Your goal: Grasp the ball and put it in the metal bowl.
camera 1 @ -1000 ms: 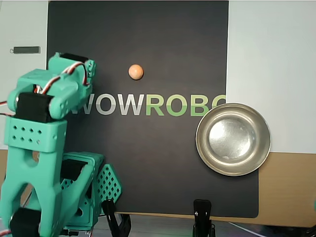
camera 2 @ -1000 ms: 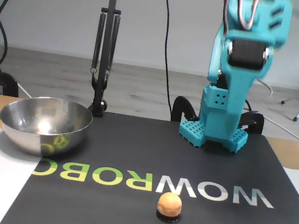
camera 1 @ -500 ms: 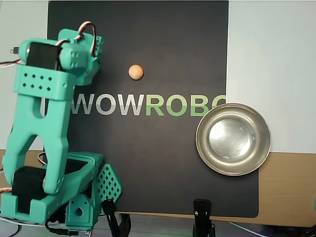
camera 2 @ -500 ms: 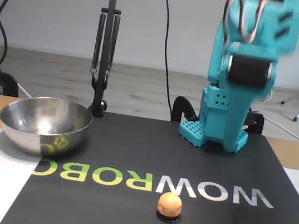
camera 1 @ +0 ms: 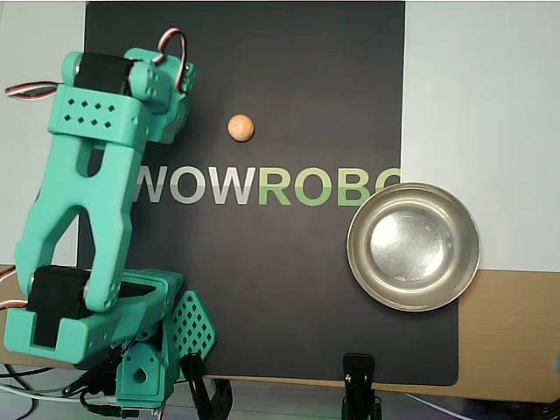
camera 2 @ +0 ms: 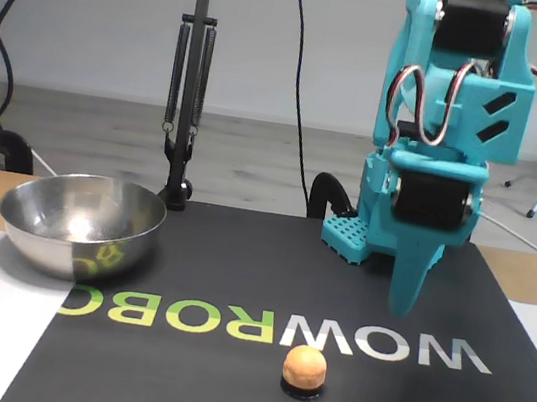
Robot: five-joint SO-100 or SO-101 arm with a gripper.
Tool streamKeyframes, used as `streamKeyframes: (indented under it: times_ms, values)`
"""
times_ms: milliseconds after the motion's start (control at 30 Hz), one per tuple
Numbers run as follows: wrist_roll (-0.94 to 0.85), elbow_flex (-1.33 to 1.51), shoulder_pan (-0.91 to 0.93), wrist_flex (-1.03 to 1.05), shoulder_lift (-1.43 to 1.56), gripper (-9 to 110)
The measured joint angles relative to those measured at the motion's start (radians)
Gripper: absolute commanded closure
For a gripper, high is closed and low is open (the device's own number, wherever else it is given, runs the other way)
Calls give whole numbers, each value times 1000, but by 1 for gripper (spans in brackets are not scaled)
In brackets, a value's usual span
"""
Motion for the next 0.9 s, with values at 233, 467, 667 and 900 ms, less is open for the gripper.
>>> streamKeyframes:
  times_ms: [233,467,667,900]
  values:
    - [0,0,0,0,-21,101]
    - [0,0,0,0,-21,101]
    - [0,0,0,0,-21,101]
    - [0,0,0,0,-21,101]
